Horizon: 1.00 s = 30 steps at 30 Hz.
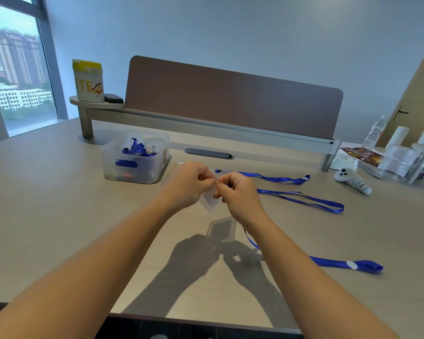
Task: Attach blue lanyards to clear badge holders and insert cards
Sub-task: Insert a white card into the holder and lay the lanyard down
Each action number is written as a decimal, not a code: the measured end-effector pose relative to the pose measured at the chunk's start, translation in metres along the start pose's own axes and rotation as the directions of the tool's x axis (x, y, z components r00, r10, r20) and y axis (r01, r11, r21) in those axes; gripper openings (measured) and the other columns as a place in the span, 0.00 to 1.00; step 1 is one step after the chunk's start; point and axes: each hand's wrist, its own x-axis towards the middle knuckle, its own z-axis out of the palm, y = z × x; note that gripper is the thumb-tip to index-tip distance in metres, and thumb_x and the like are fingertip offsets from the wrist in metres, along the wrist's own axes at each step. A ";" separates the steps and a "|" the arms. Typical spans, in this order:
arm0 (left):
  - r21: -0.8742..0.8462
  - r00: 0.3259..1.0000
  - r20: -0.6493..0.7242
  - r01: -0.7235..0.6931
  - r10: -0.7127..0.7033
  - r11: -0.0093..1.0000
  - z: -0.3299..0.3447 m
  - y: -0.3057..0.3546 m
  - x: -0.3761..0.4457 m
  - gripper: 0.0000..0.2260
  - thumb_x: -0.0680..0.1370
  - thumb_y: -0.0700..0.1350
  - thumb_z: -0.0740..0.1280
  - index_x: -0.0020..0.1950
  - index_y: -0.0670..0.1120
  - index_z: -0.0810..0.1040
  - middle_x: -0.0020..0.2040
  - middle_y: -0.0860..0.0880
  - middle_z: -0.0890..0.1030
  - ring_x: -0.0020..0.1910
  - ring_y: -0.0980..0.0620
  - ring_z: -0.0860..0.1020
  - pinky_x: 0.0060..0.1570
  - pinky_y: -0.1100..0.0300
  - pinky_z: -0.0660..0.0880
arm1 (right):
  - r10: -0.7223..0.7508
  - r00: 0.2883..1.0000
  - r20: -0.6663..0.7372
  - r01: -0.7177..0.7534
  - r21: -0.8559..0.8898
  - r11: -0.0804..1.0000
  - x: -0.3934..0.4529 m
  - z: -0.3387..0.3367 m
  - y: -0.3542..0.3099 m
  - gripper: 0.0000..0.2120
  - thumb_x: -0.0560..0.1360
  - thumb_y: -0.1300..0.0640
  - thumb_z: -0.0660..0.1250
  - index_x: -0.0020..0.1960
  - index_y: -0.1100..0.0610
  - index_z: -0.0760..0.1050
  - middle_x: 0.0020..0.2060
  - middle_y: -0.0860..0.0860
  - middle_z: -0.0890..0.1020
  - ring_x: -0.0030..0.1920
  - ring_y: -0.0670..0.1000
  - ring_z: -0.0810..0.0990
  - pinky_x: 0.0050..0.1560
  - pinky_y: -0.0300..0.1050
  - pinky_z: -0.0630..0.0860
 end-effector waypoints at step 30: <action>-0.894 0.821 0.120 0.334 -0.558 0.299 -0.004 0.006 0.020 0.05 0.76 0.34 0.61 0.50 0.39 0.71 0.41 0.45 0.75 0.37 0.50 0.78 0.31 0.65 0.79 | 0.376 0.919 -0.120 -0.345 0.219 0.913 0.012 -0.019 0.027 0.10 0.77 0.58 0.60 0.37 0.58 0.71 0.35 0.52 0.76 0.36 0.50 0.75 0.39 0.40 0.73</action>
